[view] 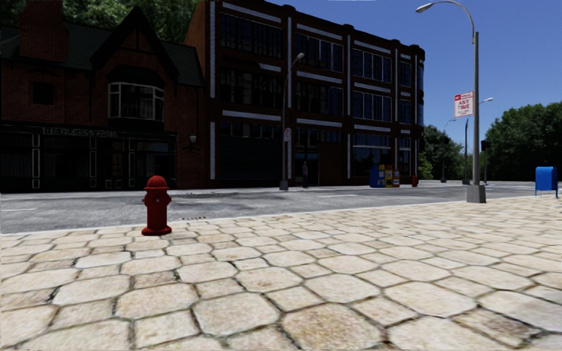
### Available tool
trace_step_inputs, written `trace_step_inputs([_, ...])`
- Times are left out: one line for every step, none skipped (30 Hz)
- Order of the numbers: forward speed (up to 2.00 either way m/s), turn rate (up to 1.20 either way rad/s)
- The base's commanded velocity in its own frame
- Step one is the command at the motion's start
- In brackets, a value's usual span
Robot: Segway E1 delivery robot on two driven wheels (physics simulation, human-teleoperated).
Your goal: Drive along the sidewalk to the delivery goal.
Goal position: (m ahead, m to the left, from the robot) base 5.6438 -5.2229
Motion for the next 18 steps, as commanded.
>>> trace_step_inputs([1.89, -0.51])
trace_step_inputs([1.89, -0.54])
trace_step_inputs([1.89, -0.55])
trace_step_inputs([1.89, -0.55])
trace_step_inputs([1.89, -0.55])
trace_step_inputs([1.89, -0.55])
trace_step_inputs([1.89, -0.55])
trace_step_inputs([1.89, -0.55])
trace_step_inputs([1.89, -0.56])
trace_step_inputs([1.88, -0.58])
trace_step_inputs([1.88, -0.58])
trace_step_inputs([1.87, -0.58])
trace_step_inputs([1.86, -0.59])
trace_step_inputs([1.86, -0.59])
trace_step_inputs([1.86, -0.59])
trace_step_inputs([1.86, -0.59])
trace_step_inputs([1.85, -0.59])
trace_step_inputs([1.84, -0.59])
